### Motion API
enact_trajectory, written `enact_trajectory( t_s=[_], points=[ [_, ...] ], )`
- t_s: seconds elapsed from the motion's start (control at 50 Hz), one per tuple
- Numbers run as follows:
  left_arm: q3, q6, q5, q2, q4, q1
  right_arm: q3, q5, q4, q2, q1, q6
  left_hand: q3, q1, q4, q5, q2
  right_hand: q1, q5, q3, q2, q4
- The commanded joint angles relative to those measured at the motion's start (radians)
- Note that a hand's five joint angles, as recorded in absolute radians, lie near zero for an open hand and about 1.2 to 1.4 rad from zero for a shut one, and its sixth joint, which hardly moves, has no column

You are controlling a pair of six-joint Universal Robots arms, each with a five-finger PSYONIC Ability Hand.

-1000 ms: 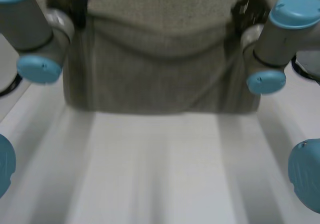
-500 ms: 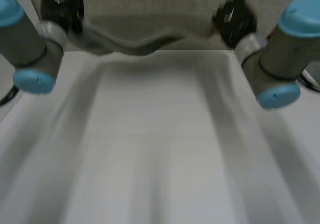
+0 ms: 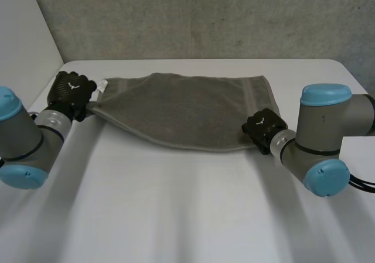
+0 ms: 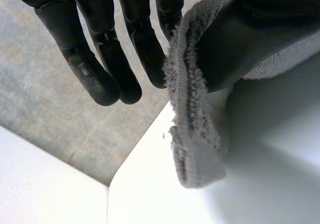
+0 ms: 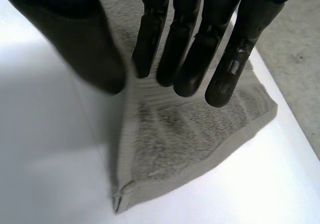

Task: Fold the towel.

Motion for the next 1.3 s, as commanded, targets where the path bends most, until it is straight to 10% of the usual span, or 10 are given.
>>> enact_trajectory(
  t_s=[0.02,0.34,0.56,0.78,0.86,1.3],
  points=[
    [-0.006,-0.031,-0.006,0.016,-0.006,0.026,0.012,0.033,-0.039,-0.022,-0.020,0.066,-0.154,-0.056,-0.118,-0.271,-0.124,-0.290,-0.289,-0.295,-0.289,-0.297],
    [-0.020,-0.062,-0.003,0.025,-0.006,0.020,0.026,0.119,-0.037,-0.011,-0.052,0.066,-0.154,-0.056,-0.118,-0.271,-0.124,-0.279,-0.278,-0.284,-0.278,-0.286],
    [-0.020,-0.065,-0.006,0.027,-0.006,0.016,0.028,0.113,-0.014,-0.014,-0.057,0.069,-0.154,-0.056,-0.118,-0.271,-0.124,0.478,0.478,0.472,0.478,0.470],
    [-0.021,-0.065,-0.008,0.031,-0.006,0.013,0.031,0.072,0.037,-0.014,-0.060,0.076,-0.154,-0.056,-0.118,-0.271,-0.124,0.356,0.356,0.350,0.356,0.348],
    [-0.021,-0.065,-0.006,0.031,-0.006,0.015,0.037,0.035,0.038,-0.013,-0.063,0.085,-0.154,-0.056,-0.118,-0.271,-0.124,-0.061,-0.061,-0.066,-0.061,-0.069],
    [-0.020,-0.065,-0.008,0.031,-0.006,0.015,0.034,0.026,0.032,-0.007,-0.075,0.110,-0.154,-0.056,-0.118,-0.271,-0.124,-0.064,-0.064,-0.070,-0.064,-0.072]
  ],
)
